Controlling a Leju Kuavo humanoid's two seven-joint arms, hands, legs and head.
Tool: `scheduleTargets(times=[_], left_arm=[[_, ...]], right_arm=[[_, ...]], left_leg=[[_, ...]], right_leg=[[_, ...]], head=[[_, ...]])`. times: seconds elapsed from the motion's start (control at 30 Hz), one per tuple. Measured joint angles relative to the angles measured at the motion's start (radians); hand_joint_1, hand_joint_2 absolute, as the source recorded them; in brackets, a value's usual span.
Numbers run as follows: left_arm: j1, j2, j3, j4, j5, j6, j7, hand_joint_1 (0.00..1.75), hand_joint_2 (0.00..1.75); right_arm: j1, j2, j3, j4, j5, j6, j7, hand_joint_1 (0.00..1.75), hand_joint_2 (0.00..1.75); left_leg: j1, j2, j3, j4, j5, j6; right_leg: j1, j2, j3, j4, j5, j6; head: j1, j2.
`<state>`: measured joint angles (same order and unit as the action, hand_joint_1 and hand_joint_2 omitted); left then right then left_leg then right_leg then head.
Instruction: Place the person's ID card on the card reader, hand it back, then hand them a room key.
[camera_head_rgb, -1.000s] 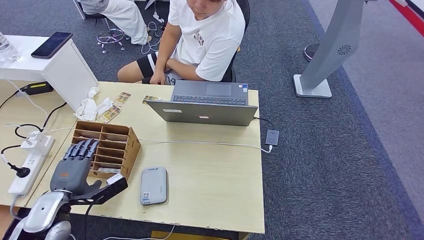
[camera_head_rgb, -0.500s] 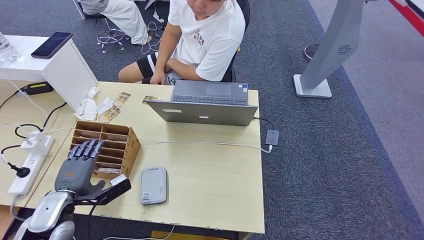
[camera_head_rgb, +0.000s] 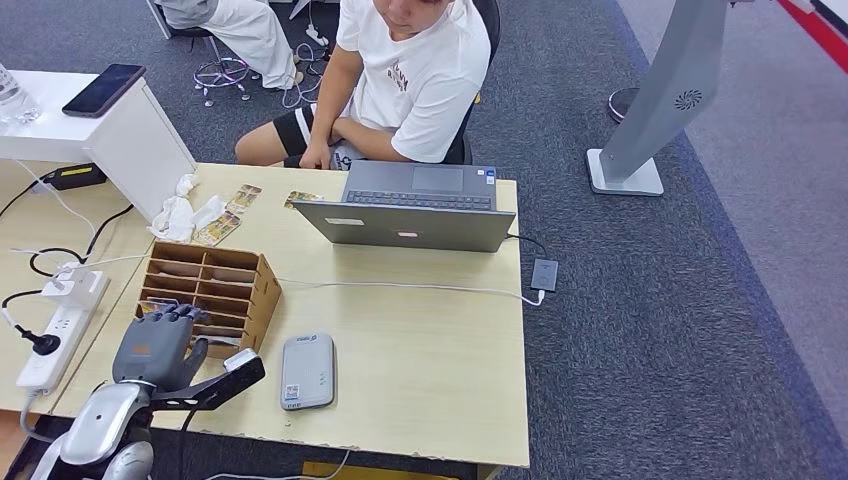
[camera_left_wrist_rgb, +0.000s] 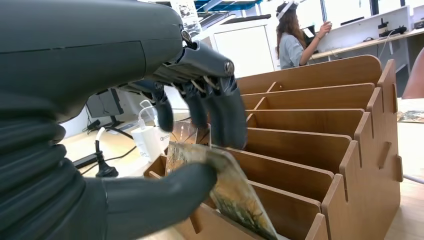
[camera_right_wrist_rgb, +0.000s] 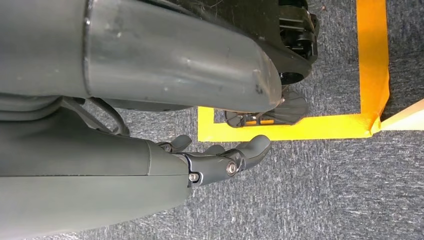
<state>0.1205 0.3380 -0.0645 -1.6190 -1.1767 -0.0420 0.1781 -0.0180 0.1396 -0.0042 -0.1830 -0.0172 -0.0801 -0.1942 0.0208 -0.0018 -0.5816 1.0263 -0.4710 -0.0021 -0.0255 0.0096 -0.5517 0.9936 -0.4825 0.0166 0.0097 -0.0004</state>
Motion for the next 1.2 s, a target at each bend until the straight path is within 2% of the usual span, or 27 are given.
scheduleTargets(times=[0.5,0.6,0.77,0.87,1.0,1.1,1.2], left_arm=[[0.004,0.0,0.0,-0.006,0.011,0.008,-0.003,1.75,1.75],[0.01,0.0,-0.002,-0.018,0.0,0.032,-0.014,1.75,1.75],[0.064,0.002,-0.055,-0.172,-0.085,0.173,-0.053,1.75,1.75],[0.095,0.007,-0.09,-0.272,-0.104,0.185,-0.052,1.75,1.75],[0.115,0.019,-0.111,-0.334,-0.1,0.206,-0.061,1.75,1.75],[0.146,0.048,-0.136,-0.391,-0.103,0.271,-0.091,1.75,1.75],[0.198,0.099,-0.164,-0.478,-0.133,0.346,-0.098,1.75,1.75]], right_arm=[[0.0,0.0,0.0,0.0,0.0,0.0,0.0,0.0,0.0],[0.0,0.0,0.0,0.0,-0.004,-0.004,-0.002,0.0,0.0],[0.003,0.004,-0.009,0.0,-0.034,-0.044,-0.024,0.0,0.0],[0.004,0.008,-0.018,0.0,-0.036,-0.049,-0.027,0.0,0.0],[0.005,0.01,-0.023,0.0,-0.039,-0.049,-0.029,0.0,0.0],[0.006,0.012,-0.033,0.0,-0.052,-0.054,-0.038,0.0,0.0],[0.009,0.013,-0.047,0.0,-0.058,-0.055,-0.048,0.0,0.0]], left_leg=[[0.0,0.0,0.0,0.0,0.0,0.0],[0.0,0.0,0.0,0.0,0.0,0.0],[0.0,0.0,0.0,0.0,0.0,0.0],[0.0,0.0,0.0,0.0,0.0,0.0],[0.0,0.0,0.0,0.0,0.0,0.0],[0.0,0.0,0.0,0.0,0.0,0.0],[0.0,0.0,0.0,0.0,0.0,0.0]], right_leg=[[0.0,0.0,0.0,0.0,0.0,0.0],[0.0,0.0,0.0,0.0,0.0,0.0],[0.0,0.0,0.0,0.0,0.0,0.0],[0.0,0.0,0.0,0.0,0.0,0.0],[0.0,0.0,0.0,0.0,0.0,0.0],[0.0,0.0,0.0,0.0,0.0,0.0],[0.0,0.0,-0.001,0.0,0.0,0.0]], head=[[0.0,0.0],[0.0,0.0],[0.0,0.0],[0.001,0.0],[0.001,0.0],[0.001,0.0],[0.001,0.0]])
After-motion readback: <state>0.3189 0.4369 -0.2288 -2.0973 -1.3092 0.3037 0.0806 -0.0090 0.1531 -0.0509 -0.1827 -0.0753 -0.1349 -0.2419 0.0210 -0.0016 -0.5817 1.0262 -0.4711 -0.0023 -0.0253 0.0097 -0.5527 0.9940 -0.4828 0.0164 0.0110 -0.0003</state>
